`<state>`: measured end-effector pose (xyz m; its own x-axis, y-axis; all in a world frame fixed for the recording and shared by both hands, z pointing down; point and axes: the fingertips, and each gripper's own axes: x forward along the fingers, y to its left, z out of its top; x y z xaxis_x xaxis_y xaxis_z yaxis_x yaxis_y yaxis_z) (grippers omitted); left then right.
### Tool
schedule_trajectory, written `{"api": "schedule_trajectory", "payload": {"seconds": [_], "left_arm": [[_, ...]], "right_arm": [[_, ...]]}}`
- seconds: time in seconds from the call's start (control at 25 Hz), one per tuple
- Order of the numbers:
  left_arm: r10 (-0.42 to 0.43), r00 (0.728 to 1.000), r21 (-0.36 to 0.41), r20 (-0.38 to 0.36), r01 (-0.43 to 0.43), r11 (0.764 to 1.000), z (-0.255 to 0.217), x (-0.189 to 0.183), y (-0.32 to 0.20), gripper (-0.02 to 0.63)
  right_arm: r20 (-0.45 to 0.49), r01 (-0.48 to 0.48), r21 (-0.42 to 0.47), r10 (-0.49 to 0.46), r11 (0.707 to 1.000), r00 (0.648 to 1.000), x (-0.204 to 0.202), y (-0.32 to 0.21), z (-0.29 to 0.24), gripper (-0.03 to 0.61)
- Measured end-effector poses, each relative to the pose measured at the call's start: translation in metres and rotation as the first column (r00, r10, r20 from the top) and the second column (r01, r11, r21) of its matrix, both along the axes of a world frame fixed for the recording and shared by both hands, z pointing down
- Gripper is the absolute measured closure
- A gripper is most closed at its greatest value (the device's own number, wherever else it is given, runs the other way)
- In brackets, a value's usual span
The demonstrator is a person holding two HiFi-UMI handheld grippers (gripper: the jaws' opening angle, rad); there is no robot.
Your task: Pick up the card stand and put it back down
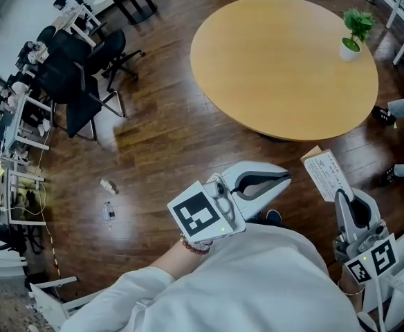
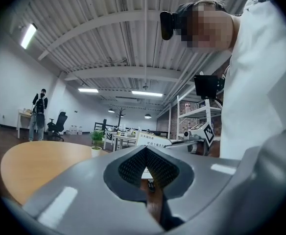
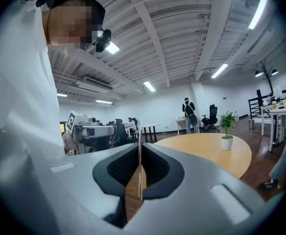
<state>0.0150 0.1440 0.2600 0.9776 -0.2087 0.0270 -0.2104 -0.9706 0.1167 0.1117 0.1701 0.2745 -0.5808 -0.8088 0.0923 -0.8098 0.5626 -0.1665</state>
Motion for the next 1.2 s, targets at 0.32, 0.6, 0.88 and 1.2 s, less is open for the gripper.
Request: {"api": "schedule_trajectory", "payload": {"seconds": [0.32,0.6,0.88,1.2], "left_arm": [[0.055,0.998,-0.021,0.009,-0.055,0.998,0.012,0.005,0.010,0.618],[0.115,0.993,-0.040,-0.014,-0.116,0.992,0.013,0.019,0.007,0.618],[0.113,0.994,-0.059,-0.013,-0.113,0.992,0.013,0.006,-0.006,0.618],[0.103,0.994,-0.053,0.044,-0.101,0.993,0.048,-0.040,-0.024,0.618]], "right_arm": [[-0.012,-0.007,0.003,0.007,1.000,1.000,-0.002,-0.001,-0.002,0.560],[0.003,-0.040,0.003,0.040,0.999,0.999,0.005,-0.010,-0.001,0.560],[0.026,-0.074,-0.015,0.074,0.997,0.997,0.000,-0.024,0.006,0.560],[0.134,-0.207,0.002,0.205,0.978,0.970,0.002,-0.075,0.011,0.560]]}}
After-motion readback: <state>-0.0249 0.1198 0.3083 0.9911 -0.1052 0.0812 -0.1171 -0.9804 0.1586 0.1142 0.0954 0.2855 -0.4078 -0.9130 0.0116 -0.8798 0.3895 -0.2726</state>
